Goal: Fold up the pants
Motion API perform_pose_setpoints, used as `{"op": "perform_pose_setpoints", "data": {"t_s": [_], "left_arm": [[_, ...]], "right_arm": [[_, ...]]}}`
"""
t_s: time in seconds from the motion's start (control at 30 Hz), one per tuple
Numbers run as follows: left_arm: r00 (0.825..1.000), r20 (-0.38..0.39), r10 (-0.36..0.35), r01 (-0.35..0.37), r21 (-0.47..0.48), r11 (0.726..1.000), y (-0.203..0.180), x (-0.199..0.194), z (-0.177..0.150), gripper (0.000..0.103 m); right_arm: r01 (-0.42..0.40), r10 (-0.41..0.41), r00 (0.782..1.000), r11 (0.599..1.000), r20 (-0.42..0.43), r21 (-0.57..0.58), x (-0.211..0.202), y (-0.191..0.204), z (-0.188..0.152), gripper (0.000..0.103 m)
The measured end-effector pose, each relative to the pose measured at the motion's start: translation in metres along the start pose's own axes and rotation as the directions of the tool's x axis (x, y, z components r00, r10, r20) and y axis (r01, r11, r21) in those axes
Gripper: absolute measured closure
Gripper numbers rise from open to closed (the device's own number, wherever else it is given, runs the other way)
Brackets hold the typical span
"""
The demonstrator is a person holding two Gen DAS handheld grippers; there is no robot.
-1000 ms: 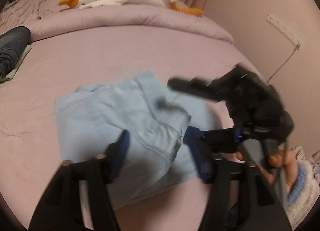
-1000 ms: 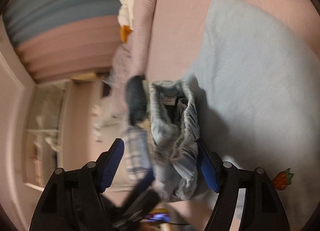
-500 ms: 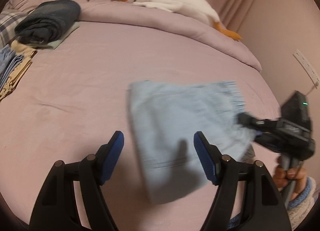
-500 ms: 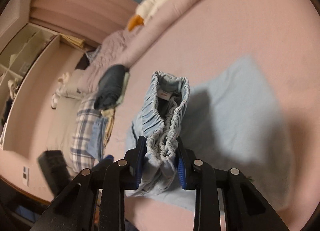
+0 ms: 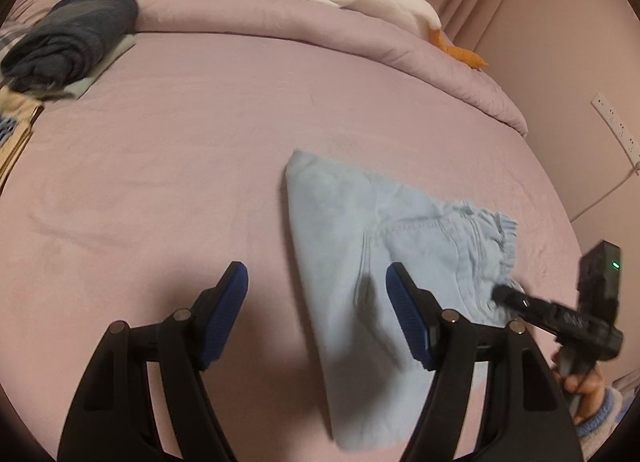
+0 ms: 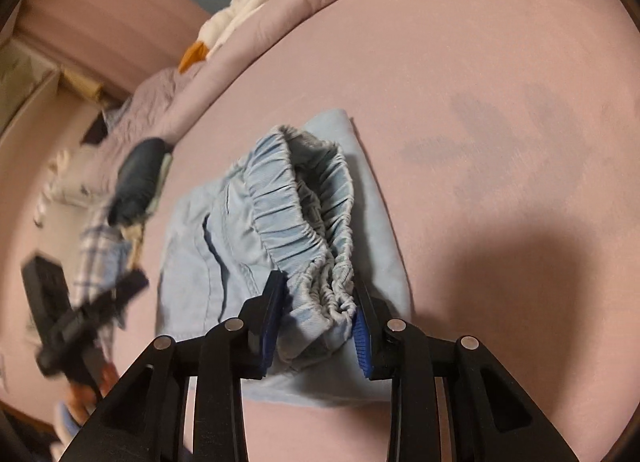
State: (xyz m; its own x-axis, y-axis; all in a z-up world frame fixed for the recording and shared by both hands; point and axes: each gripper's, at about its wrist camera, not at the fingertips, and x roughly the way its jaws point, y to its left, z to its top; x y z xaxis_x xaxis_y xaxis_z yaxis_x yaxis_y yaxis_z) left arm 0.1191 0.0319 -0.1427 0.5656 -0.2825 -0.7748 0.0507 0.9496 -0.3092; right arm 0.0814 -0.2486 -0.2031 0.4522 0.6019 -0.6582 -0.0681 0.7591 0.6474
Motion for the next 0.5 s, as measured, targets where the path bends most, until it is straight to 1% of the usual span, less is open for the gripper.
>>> {"op": "perform_pose_setpoints", "data": {"t_s": [0.03, 0.07, 0.1, 0.13, 0.17, 0.2, 0.23, 0.27, 0.3, 0.33, 0.37, 0.4, 0.43, 0.47, 0.5], "left_arm": [[1.0, 0.001, -0.005, 0.005, 0.004, 1.0, 0.0, 0.003, 0.005, 0.032], [1.0, 0.002, -0.015, 0.015, 0.006, 1.0, -0.001, 0.007, 0.011, 0.034], [1.0, 0.006, -0.019, 0.018, 0.008, 1.0, -0.001, 0.01, 0.016, 0.038], [1.0, 0.008, -0.029, 0.028, 0.015, 0.999, -0.002, 0.015, 0.021, 0.041], [0.999, 0.004, -0.04, 0.04, 0.018, 0.999, -0.002, 0.019, 0.025, 0.051], [0.999, -0.005, -0.045, 0.045, 0.024, 0.999, -0.003, 0.025, 0.03, 0.061], [0.999, -0.017, -0.046, 0.046, 0.033, 0.998, -0.004, 0.032, 0.034, 0.066], [0.998, -0.038, -0.042, 0.043, 0.039, 0.998, -0.004, 0.041, 0.037, 0.08], [0.998, -0.057, -0.034, 0.036, 0.04, 0.999, -0.003, 0.049, 0.04, 0.085], [0.997, -0.078, -0.027, 0.031, 0.044, 0.999, -0.001, 0.058, 0.043, 0.085], [0.995, -0.096, -0.024, 0.028, 0.046, 0.999, 0.0, 0.065, 0.044, 0.085], [0.993, -0.119, -0.018, 0.023, 0.046, 0.999, 0.002, 0.071, 0.044, 0.086], [0.991, -0.133, -0.012, 0.019, 0.053, 0.998, 0.002, 0.076, 0.044, 0.086], [0.99, -0.138, -0.008, 0.017, 0.067, 0.998, 0.002, 0.078, 0.044, 0.086], [0.991, -0.136, -0.007, 0.017, 0.077, 0.997, 0.001, 0.078, 0.045, 0.086]], "right_arm": [[0.04, -0.04, 0.999, 0.999, 0.007, -0.031, -0.005, 0.005, 0.002, 0.066], [0.077, -0.076, 0.997, 0.995, 0.024, -0.056, -0.01, 0.01, 0.003, 0.057], [0.133, -0.128, 0.99, 0.988, 0.052, -0.085, -0.016, 0.015, 0.003, 0.051], [0.202, -0.19, 0.977, 0.971, 0.099, -0.125, -0.024, 0.023, 0.002, 0.044], [0.286, -0.258, 0.951, 0.943, 0.168, -0.171, -0.033, 0.031, 0.0, 0.044], [0.333, -0.291, 0.933, 0.921, 0.212, -0.203, -0.038, 0.037, -0.001, 0.044], [0.351, -0.294, 0.923, 0.907, 0.246, -0.233, -0.042, 0.044, -0.003, 0.044], [0.316, -0.249, 0.935, 0.908, 0.253, -0.274, -0.042, 0.053, -0.007, 0.044], [0.264, -0.194, 0.952, 0.913, 0.237, -0.312, -0.039, 0.061, -0.01, 0.044], [0.195, -0.128, 0.971, 0.913, 0.203, -0.358, -0.033, 0.07, -0.014, 0.046], [0.114, -0.056, 0.987, 0.907, 0.153, -0.406, -0.024, 0.083, -0.019, 0.056], [0.058, -0.01, 0.994, 0.896, 0.111, -0.44, -0.015, 0.093, -0.023, 0.063], [-0.016, 0.041, 0.998, 0.873, 0.04, -0.487, 0.0, 0.109, -0.028, 0.076], [-0.043, 0.053, 0.999, 0.858, 0.004, -0.511, 0.01, 0.118, -0.032, 0.08], [-0.063, 0.058, 0.998, 0.838, -0.026, -0.541, 0.019, 0.126, -0.038, 0.08]]}}
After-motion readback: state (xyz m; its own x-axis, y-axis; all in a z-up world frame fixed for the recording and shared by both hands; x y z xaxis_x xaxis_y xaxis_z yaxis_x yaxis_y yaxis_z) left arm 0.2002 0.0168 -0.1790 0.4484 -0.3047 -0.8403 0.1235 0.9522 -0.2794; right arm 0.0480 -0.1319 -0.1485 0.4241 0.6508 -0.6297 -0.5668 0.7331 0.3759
